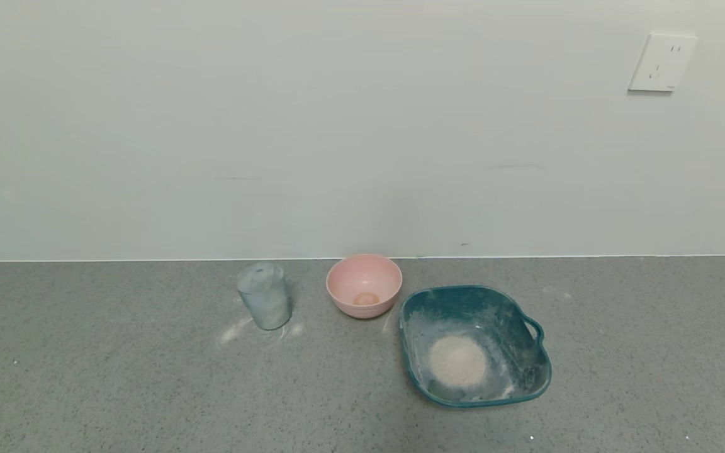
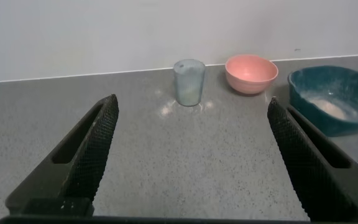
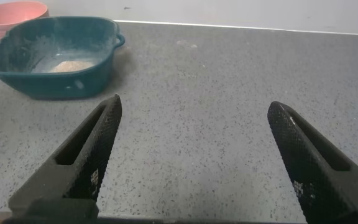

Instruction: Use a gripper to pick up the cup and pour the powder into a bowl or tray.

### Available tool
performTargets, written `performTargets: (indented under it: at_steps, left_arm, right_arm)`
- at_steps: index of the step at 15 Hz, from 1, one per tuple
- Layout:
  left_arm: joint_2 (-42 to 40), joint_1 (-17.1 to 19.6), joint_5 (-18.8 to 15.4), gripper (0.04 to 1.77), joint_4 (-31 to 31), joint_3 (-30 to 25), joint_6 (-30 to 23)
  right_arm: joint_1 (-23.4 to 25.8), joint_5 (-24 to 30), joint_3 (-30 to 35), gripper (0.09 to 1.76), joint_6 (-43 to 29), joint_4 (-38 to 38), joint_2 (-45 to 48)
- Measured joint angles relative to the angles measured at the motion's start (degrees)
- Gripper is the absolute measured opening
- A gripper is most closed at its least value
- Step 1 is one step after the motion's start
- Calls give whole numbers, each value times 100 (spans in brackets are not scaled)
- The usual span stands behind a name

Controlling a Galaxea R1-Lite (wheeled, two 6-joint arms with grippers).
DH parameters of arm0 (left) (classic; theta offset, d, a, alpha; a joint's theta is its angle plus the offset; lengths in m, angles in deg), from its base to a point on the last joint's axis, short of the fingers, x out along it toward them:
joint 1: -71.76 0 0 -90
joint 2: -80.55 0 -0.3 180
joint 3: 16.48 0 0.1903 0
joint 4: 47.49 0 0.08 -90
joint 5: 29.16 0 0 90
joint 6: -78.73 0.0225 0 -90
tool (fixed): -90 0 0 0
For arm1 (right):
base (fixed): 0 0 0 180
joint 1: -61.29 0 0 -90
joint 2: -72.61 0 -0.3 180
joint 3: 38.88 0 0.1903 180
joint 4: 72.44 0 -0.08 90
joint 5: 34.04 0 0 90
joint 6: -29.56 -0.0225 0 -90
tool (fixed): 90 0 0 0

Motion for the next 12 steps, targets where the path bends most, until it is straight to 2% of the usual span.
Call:
performTargets:
  at_steps: [8, 10, 12]
  left_arm:
    - [-918, -217, 538, 172, 12, -868, -152]
    - [-1117, -223, 552, 172, 423, -1220, -163]
    - [-1235, -228, 555, 172, 1358, -1731, -180]
  right_arm:
    - [-1, 2, 0, 171, -2, -2, 0]
    - [-1, 2, 0, 171, -2, 0, 0]
    - [-1, 2, 0, 171, -4, 0, 0]
